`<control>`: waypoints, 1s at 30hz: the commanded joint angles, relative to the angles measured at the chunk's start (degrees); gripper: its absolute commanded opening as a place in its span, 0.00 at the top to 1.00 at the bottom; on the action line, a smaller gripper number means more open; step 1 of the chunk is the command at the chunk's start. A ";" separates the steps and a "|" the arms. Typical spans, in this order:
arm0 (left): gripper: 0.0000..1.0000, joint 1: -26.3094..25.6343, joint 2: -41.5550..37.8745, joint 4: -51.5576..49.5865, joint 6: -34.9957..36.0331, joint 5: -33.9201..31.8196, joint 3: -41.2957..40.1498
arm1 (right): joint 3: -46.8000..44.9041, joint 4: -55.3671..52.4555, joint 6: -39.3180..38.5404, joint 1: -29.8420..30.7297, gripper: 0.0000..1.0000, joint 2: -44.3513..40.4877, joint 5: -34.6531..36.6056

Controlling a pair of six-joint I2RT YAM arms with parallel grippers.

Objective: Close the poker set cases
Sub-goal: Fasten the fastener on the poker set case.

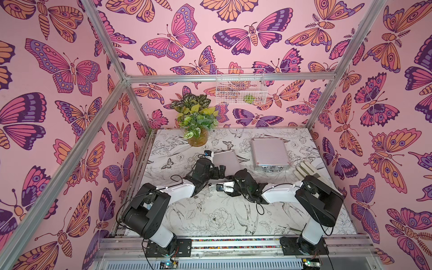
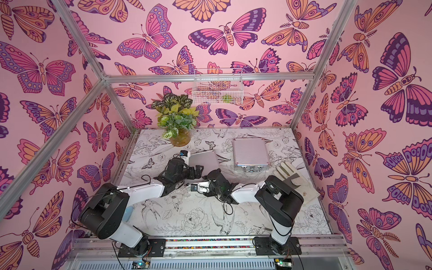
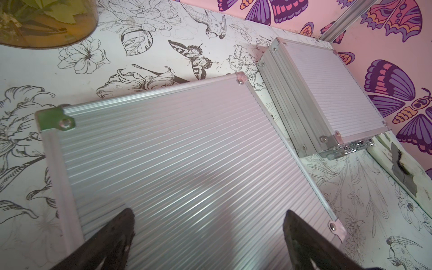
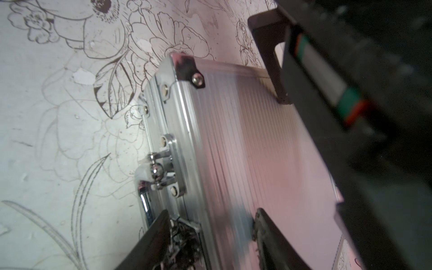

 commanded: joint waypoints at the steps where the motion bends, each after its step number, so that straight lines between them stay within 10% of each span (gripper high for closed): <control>1: 0.00 0.38 1.54 -10.23 -1.17 0.55 -2.81 | 0.56 -13.64 -2.49 -0.81 0.47 3.20 3.23; 30: 0.01 0.92 0.97 -10.32 -0.47 0.42 -3.32 | 8.67 -29.00 -8.34 -1.83 0.85 6.35 -1.45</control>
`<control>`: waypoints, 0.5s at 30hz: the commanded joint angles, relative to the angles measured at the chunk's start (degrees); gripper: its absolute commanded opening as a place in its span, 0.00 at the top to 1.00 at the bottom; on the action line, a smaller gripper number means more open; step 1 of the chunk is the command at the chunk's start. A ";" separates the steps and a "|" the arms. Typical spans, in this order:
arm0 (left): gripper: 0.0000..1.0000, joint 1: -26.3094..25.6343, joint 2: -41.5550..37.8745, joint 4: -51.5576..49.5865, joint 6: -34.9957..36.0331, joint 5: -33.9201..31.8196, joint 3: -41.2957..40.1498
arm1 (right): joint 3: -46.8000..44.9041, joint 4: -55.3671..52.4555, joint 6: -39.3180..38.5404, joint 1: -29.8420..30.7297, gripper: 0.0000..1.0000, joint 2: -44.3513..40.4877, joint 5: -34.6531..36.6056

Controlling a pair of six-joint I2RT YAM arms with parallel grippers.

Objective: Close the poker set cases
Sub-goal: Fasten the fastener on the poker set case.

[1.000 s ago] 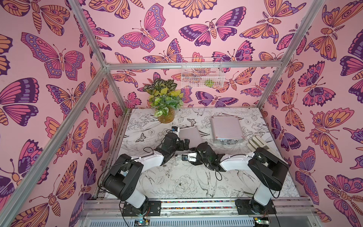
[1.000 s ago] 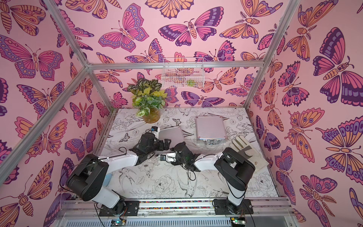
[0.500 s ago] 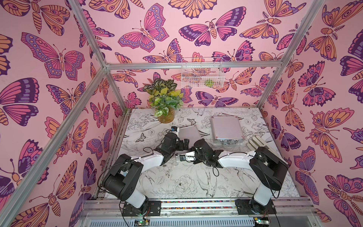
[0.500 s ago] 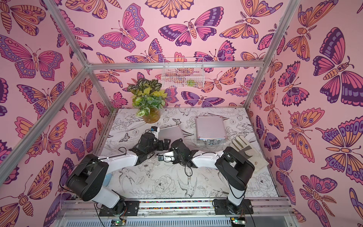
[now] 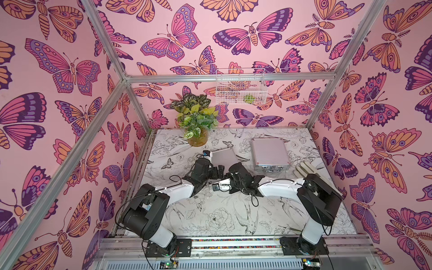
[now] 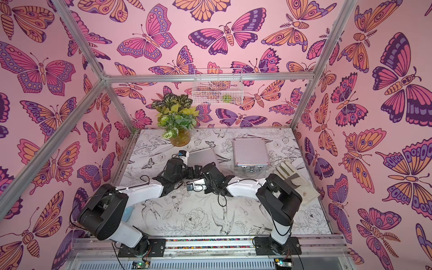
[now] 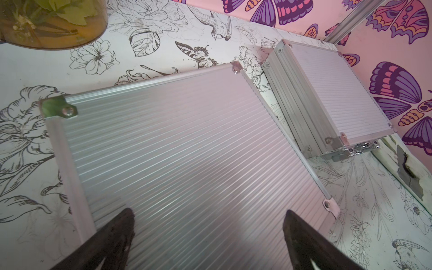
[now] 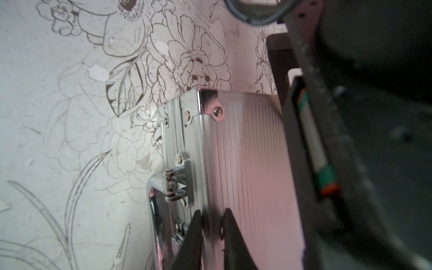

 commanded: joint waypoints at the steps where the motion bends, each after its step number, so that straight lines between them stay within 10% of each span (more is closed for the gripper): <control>1: 0.00 0.37 1.65 -10.10 -0.65 0.74 -2.70 | -1.12 -13.62 0.01 -1.52 0.85 5.11 0.59; 15: 0.00 1.68 1.68 -10.90 0.95 2.11 -1.48 | 3.82 -4.55 4.32 -3.42 0.73 -0.44 -4.30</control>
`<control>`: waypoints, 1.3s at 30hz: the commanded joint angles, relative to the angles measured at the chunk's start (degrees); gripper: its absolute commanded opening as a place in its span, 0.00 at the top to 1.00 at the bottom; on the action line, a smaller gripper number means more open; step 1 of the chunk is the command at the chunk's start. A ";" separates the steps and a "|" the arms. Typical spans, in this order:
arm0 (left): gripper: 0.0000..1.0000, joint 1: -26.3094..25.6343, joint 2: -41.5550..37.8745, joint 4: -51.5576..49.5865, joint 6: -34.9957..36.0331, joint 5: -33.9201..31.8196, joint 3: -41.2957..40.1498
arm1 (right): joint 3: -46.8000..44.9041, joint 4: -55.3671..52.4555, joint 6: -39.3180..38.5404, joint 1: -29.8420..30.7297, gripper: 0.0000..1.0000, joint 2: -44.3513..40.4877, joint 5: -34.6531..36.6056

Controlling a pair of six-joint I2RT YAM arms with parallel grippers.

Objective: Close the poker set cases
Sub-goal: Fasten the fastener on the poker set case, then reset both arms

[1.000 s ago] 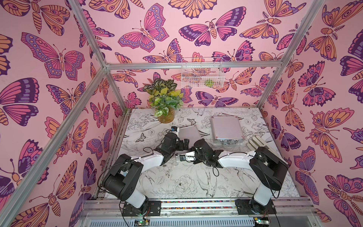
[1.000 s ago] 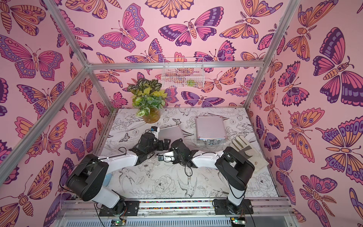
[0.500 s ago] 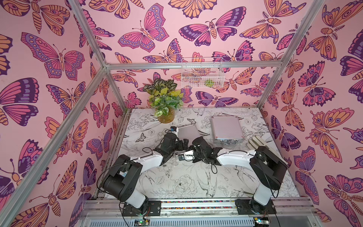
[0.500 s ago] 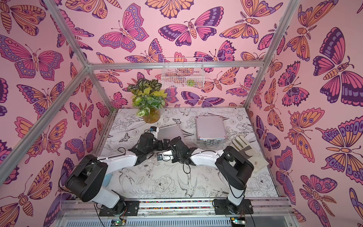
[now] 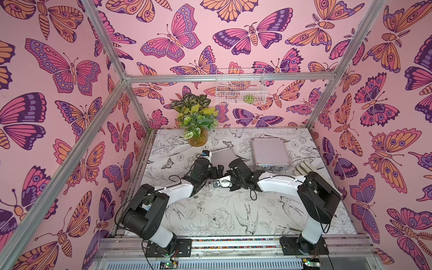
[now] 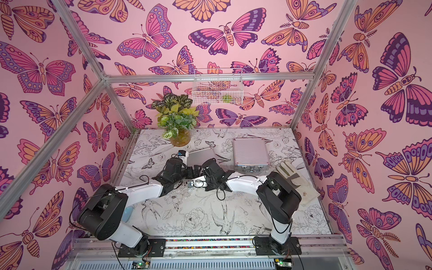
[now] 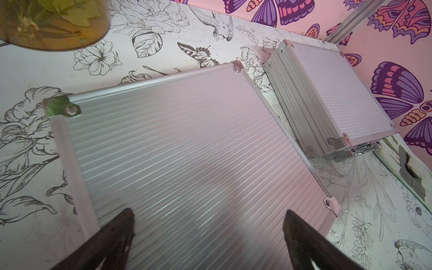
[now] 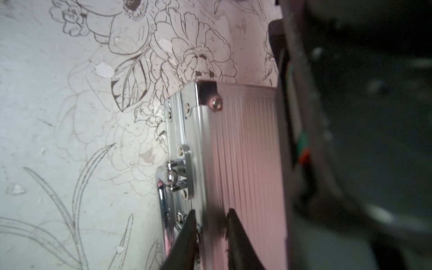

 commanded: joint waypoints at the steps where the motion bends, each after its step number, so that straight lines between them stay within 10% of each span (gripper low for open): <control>1: 0.00 1.03 1.72 -10.72 0.52 1.95 -1.11 | -0.33 3.37 3.51 -1.37 0.71 -1.56 0.09; 12: 0.00 1.51 -2.49 -12.54 3.85 0.99 1.71 | -8.96 22.51 16.70 -5.49 0.51 -10.72 3.49; 24: 0.00 2.64 -11.22 -15.65 8.92 -12.66 0.19 | -22.47 20.64 41.41 -16.31 0.33 -25.37 13.59; 26: 0.00 2.89 -12.65 -17.88 10.62 -16.96 0.59 | -25.14 20.76 43.61 -18.49 0.00 -27.51 14.65; 39: 0.00 11.38 -20.15 -17.86 11.28 -29.37 -4.77 | -33.77 27.12 52.79 -35.33 0.01 -29.94 17.34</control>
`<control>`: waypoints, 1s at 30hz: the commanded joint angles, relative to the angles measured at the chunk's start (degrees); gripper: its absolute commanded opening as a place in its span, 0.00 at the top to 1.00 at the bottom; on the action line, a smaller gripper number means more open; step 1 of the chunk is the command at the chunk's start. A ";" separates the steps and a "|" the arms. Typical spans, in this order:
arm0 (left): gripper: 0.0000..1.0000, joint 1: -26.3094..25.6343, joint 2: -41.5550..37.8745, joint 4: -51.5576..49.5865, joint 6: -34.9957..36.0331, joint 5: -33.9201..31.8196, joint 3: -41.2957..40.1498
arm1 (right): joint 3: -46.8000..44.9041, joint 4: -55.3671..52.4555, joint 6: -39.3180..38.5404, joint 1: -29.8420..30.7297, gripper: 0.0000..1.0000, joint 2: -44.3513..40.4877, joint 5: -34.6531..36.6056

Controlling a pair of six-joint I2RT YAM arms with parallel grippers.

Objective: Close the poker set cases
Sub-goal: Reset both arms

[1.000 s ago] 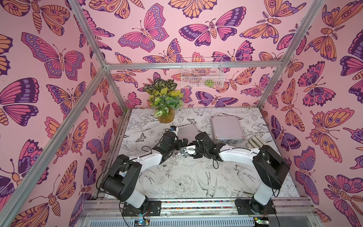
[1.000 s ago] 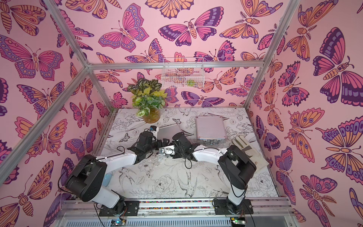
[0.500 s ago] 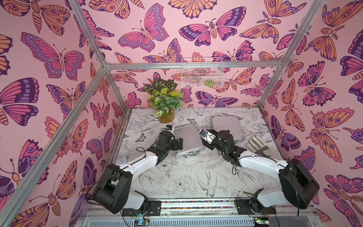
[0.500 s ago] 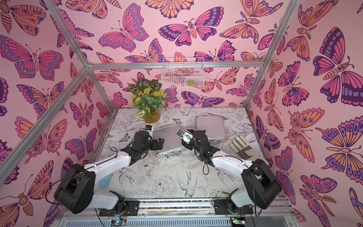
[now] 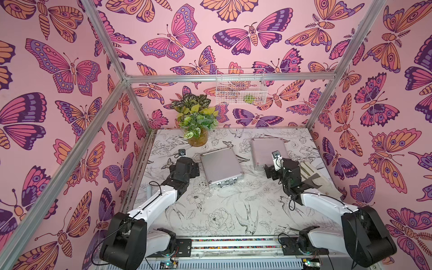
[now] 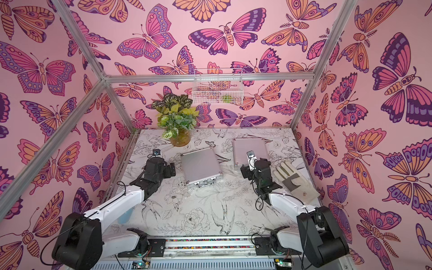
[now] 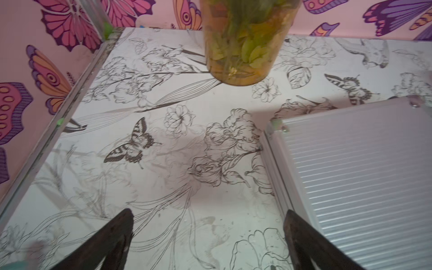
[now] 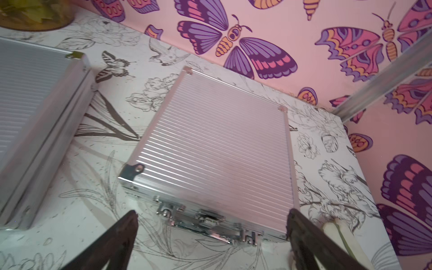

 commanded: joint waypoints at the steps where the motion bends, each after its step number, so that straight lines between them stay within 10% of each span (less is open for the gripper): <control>1: 0.00 1.14 -1.35 1.38 1.71 -4.28 -1.76 | -2.08 5.56 4.64 -4.30 0.01 1.31 0.48; 15: 0.00 4.54 -3.63 7.20 5.08 -6.47 -4.52 | -8.13 25.73 9.76 -9.12 0.01 11.05 4.82; 30: 0.00 9.78 16.74 50.30 15.89 -8.98 -14.52 | -7.01 26.05 11.80 -11.53 0.01 14.51 2.23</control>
